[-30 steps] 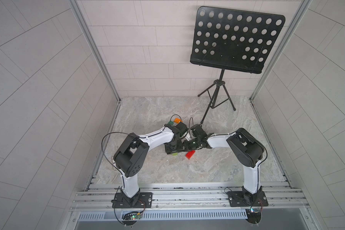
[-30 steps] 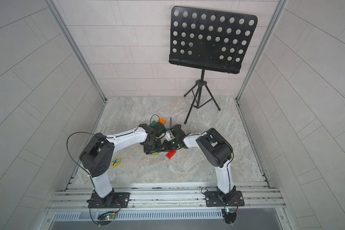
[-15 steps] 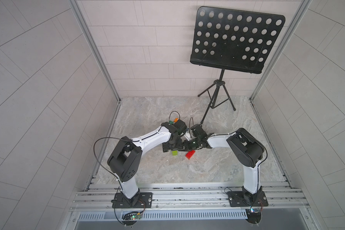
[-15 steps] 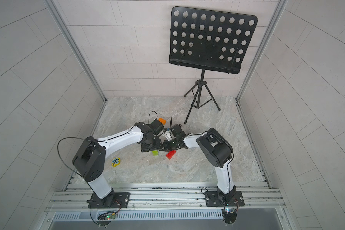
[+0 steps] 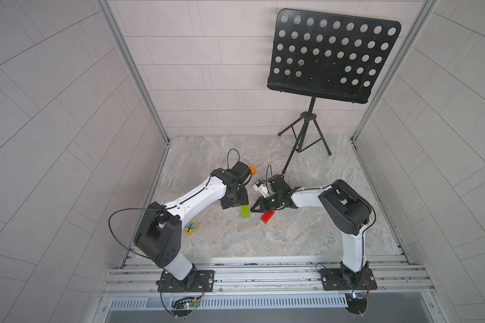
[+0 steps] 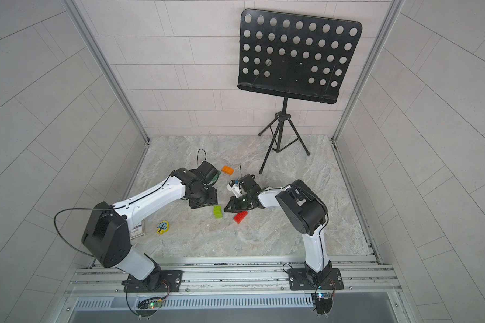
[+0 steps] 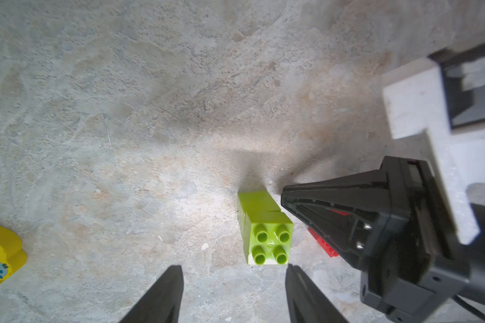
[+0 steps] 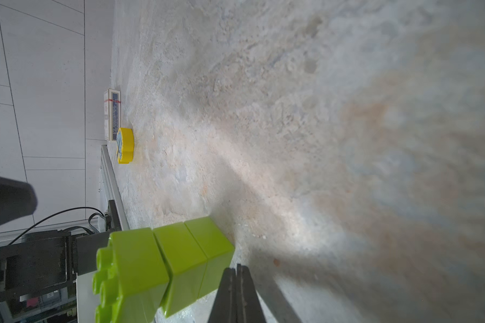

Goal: Assemble an ice cream with lego
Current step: Assemble the lego brick with the lego brick.

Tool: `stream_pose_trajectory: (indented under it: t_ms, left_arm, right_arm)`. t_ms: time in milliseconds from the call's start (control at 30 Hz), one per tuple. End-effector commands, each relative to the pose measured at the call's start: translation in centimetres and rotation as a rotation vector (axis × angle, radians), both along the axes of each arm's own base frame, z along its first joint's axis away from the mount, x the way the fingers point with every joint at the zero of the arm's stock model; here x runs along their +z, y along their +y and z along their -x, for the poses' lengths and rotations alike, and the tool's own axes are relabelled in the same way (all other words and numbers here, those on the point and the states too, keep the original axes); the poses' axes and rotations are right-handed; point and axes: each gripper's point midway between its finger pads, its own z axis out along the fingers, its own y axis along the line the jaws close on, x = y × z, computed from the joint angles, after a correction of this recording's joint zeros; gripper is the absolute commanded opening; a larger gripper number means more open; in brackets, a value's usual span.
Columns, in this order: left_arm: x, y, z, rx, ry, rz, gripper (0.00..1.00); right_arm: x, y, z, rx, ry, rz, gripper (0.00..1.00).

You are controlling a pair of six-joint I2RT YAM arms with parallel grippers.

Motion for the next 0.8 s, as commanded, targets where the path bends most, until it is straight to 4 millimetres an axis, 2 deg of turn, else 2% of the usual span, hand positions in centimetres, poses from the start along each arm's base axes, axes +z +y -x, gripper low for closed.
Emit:
stream_pose_trajectory:
  t_ms: [0,100,333,767]
  left_arm:
    - [-0.7,-0.4,0.0,-0.046,0.014,0.026,0.65]
    - [-0.8,-0.7,-0.2,-0.046,0.007,0.045,0.65]
    - [-2.5,-1.0,0.3,-0.024,0.053,0.072,0.62]
    - [-3.2,-0.3,0.7,0.003,0.063,0.058,0.56]
  right_arm:
    - [-0.2,-0.1,-0.4,-0.001,-0.011,0.016,0.01]
    - [-0.1,-0.1,-0.4,0.000,-0.011,0.015,0.01]
    - [-0.1,0.0,-0.3,0.002,-0.008,0.013,0.01]
    - [-0.1,0.0,-0.3,0.005,-0.008,0.011,0.01]
